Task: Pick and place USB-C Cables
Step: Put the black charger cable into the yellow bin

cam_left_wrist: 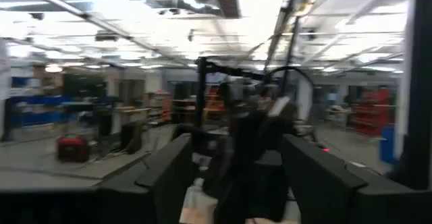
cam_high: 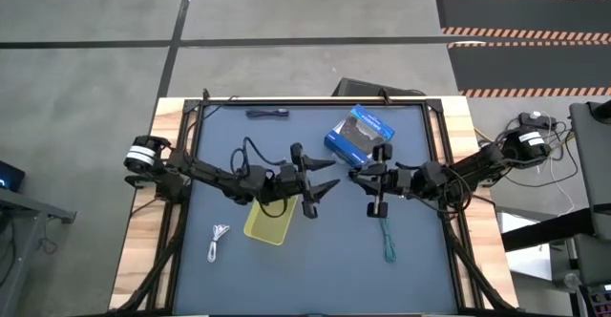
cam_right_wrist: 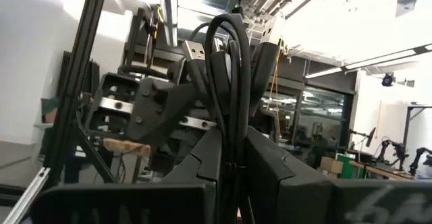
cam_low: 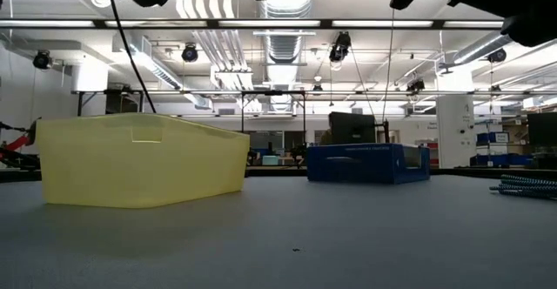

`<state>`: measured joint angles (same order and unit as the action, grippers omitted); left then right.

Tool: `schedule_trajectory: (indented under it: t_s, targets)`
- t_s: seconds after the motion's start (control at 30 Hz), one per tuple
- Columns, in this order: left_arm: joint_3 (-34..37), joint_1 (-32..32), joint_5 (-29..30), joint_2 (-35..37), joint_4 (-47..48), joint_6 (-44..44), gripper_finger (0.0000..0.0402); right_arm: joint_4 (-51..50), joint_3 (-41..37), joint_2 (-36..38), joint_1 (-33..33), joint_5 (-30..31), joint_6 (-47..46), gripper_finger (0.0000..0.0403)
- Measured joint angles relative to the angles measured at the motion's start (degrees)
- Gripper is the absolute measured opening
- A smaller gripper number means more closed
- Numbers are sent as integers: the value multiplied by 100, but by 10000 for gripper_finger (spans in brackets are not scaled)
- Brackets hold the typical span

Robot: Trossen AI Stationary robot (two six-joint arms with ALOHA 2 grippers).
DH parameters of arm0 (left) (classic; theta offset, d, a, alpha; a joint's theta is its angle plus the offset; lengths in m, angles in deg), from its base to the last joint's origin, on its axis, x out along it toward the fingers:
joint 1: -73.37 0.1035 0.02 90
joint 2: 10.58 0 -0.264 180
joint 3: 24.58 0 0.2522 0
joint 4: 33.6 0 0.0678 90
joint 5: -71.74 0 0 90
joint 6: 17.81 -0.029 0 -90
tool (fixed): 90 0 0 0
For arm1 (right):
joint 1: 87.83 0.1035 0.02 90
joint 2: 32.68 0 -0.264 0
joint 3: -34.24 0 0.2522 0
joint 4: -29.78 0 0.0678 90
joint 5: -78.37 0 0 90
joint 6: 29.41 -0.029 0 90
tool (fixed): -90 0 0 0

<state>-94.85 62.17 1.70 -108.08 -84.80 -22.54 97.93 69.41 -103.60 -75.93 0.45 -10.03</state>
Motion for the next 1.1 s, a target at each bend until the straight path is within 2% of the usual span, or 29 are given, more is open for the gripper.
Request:
schedule_trajectory:
  t_s: [0.1, 0.57, 0.7, 0.9, 1.1]
  targets:
    - [2, 4, -233, 0, 0, -4, 215, -33, -2, -2, -90, 7, -9, 29]
    - [-1, 151, -230, -2, -3, -4, 215, -113, -4, -46, -221, 0, -136, 29]
    - [-53, 157, -243, -211, -150, -5, 215, -157, -4, -46, -221, 2, -136, 29]
    - [-489, 191, -299, -671, -205, -76, 215, -203, -4, -46, -220, 0, -138, 29]
    - [-665, 223, -297, -772, -204, -210, 215, -253, -7, -46, -221, 6, -184, 29]
